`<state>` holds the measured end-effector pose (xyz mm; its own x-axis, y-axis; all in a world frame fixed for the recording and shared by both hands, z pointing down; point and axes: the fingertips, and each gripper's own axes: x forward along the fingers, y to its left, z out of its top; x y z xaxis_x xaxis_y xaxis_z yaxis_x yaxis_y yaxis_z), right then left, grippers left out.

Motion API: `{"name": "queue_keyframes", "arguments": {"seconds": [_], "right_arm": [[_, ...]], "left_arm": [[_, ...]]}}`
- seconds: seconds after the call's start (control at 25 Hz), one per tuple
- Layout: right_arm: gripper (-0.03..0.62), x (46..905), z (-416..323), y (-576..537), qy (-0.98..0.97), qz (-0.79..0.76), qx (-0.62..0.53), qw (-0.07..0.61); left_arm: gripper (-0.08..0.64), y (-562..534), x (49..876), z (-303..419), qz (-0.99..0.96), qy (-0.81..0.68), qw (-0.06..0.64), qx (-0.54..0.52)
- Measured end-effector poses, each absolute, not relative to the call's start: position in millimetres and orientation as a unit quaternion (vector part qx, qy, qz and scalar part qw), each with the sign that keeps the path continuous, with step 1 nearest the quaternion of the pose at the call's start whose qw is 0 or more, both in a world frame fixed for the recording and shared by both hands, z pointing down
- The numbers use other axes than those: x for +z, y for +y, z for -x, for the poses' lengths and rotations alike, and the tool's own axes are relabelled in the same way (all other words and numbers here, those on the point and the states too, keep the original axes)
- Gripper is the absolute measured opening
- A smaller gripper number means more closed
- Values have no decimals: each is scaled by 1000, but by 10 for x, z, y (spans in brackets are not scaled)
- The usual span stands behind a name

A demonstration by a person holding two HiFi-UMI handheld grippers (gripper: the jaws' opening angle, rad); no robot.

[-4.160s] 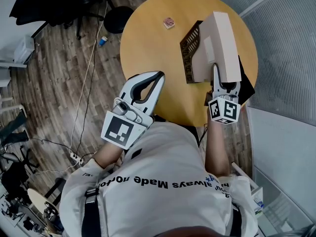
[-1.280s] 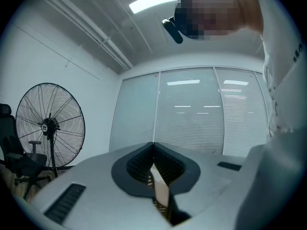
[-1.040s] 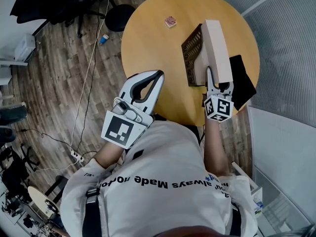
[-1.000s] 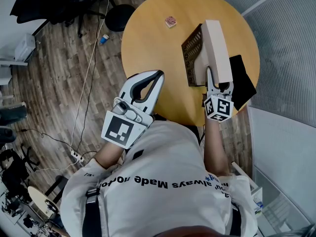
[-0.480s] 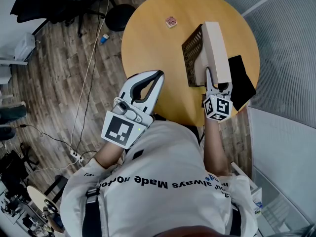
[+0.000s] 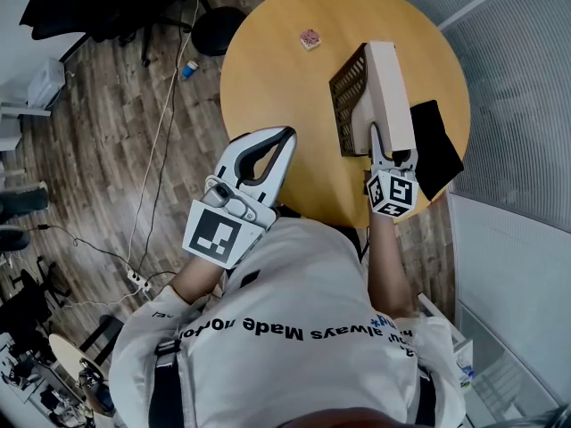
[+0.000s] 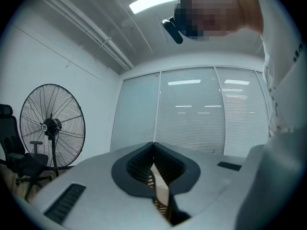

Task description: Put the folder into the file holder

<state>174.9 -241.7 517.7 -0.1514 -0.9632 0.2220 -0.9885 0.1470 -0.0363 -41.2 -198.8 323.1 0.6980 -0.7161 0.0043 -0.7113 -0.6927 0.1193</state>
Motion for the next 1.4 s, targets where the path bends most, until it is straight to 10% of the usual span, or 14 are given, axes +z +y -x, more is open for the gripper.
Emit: {"name": "queue_keyframes", "arguments": {"seconds": [1.4], "right_arm": [[288,5398,-1680,-2456,-765,-628,109,96]], "left_arm": [[25,-1982,3234,407,-916,-396,58,-17]]}}
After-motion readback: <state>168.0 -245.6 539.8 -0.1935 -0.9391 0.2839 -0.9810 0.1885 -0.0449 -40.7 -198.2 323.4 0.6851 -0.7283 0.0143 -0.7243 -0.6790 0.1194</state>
